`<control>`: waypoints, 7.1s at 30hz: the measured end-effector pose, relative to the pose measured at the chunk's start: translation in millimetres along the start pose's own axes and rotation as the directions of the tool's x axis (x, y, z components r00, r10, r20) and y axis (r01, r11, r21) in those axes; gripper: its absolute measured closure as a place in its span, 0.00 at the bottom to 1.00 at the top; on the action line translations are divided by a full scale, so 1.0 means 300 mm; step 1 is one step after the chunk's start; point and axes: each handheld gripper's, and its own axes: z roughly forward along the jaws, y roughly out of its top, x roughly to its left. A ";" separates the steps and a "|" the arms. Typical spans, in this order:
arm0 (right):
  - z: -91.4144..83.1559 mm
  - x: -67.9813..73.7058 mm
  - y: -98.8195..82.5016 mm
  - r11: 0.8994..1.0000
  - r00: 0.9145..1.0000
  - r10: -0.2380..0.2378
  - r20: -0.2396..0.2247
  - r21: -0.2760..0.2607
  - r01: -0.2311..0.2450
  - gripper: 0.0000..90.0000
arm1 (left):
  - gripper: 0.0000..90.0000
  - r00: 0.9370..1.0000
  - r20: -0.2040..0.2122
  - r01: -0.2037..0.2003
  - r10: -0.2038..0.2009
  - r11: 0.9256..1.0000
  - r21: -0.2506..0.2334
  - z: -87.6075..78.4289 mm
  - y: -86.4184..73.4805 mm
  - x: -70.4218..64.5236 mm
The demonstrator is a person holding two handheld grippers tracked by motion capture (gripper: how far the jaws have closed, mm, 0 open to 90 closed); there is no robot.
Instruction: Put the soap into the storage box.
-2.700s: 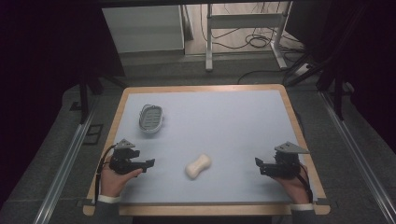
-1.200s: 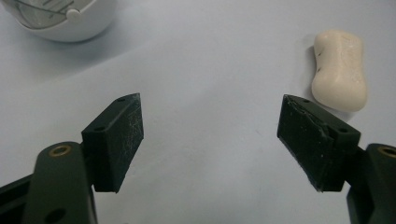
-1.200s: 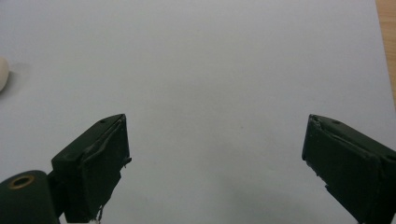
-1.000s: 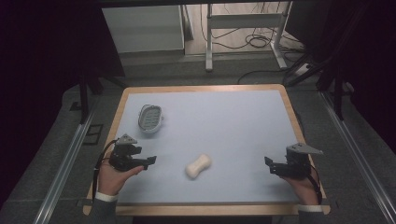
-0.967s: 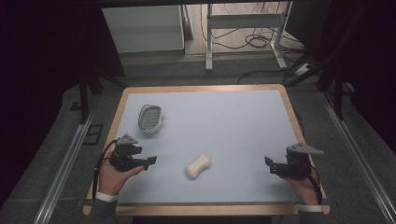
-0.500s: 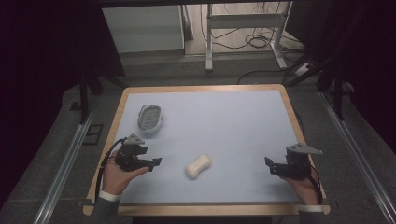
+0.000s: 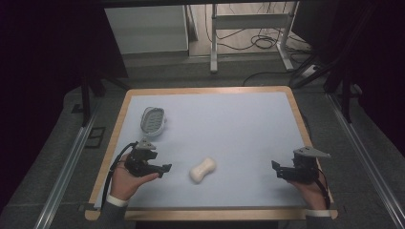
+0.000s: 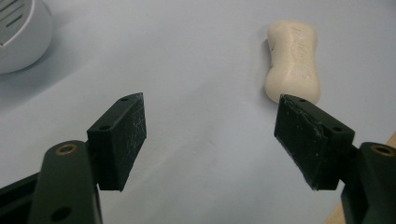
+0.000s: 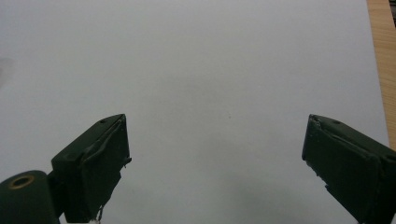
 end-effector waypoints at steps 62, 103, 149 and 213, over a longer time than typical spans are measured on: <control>0.000 -0.004 -0.005 1.000 1.000 -0.019 -0.021 0.003 0.019 0.08 | 0.27 0.978 0.138 -0.178 0.156 0.972 0.157 0.251 0.154 -0.228; 0.000 -0.015 -0.011 1.000 1.000 -0.016 -0.004 0.016 0.016 0.08 | 0.55 0.975 0.101 -0.217 0.196 0.934 0.285 0.390 0.195 -0.252; -0.009 -0.040 -0.014 1.000 1.000 0.007 0.023 0.008 -0.007 0.08 | 0.55 0.992 0.034 -0.128 0.124 0.976 0.177 0.194 0.290 -0.071; -0.003 -0.050 -0.020 1.000 0.999 0.009 0.033 0.018 -0.010 0.08 | 0.55 0.981 -0.145 0.148 -0.129 0.980 0.130 0.124 0.389 0.337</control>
